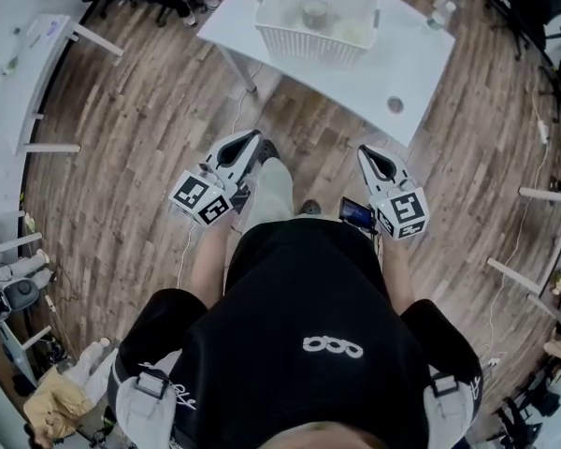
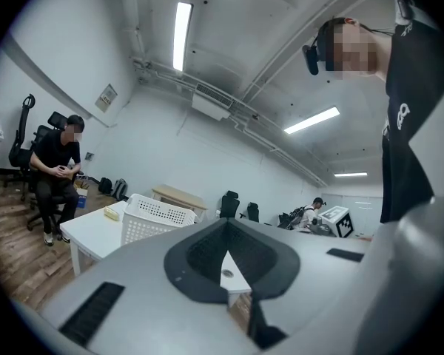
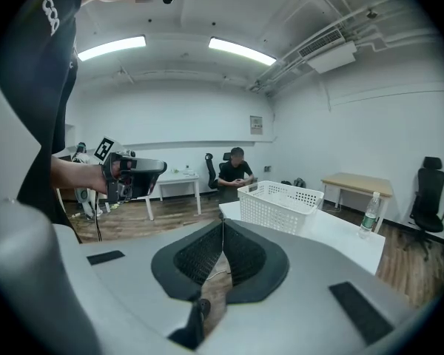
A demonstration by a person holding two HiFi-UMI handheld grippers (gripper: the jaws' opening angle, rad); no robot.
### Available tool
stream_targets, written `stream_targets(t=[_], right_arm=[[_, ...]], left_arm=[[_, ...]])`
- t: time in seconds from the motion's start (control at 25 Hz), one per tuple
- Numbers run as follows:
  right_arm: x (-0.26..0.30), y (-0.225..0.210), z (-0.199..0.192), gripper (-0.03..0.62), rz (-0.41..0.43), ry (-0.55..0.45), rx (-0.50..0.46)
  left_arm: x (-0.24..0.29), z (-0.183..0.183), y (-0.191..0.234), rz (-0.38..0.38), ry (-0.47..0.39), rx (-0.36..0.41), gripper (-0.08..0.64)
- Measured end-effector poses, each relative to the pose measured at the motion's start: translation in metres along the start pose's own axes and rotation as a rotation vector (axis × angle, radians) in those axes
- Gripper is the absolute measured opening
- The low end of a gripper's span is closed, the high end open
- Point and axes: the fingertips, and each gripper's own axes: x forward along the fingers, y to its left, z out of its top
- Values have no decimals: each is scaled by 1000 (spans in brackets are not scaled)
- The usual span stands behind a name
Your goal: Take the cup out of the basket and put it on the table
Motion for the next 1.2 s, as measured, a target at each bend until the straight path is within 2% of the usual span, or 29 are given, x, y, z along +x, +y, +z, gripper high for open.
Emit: stream_targets(t=[0.2,0.48,0.8,1.0,1.2], right_arm=[[52,-32,25,25,-25,1,2],[134,-72,70,25,-71,3,-1],[211,-92,96,25,-97,29,15],[239,-100,105,25,-126,35,20],[250,-112,108,25,-153,39,37]], left_arm=[[35,25,53,-25,6,-4,8],[83,62,130,-101,7,-11,8],[110,80,202,-171,31,-41,8],[119,89,237,-200,32,-35,8],[130,100,250,-225,34,-18,8]])
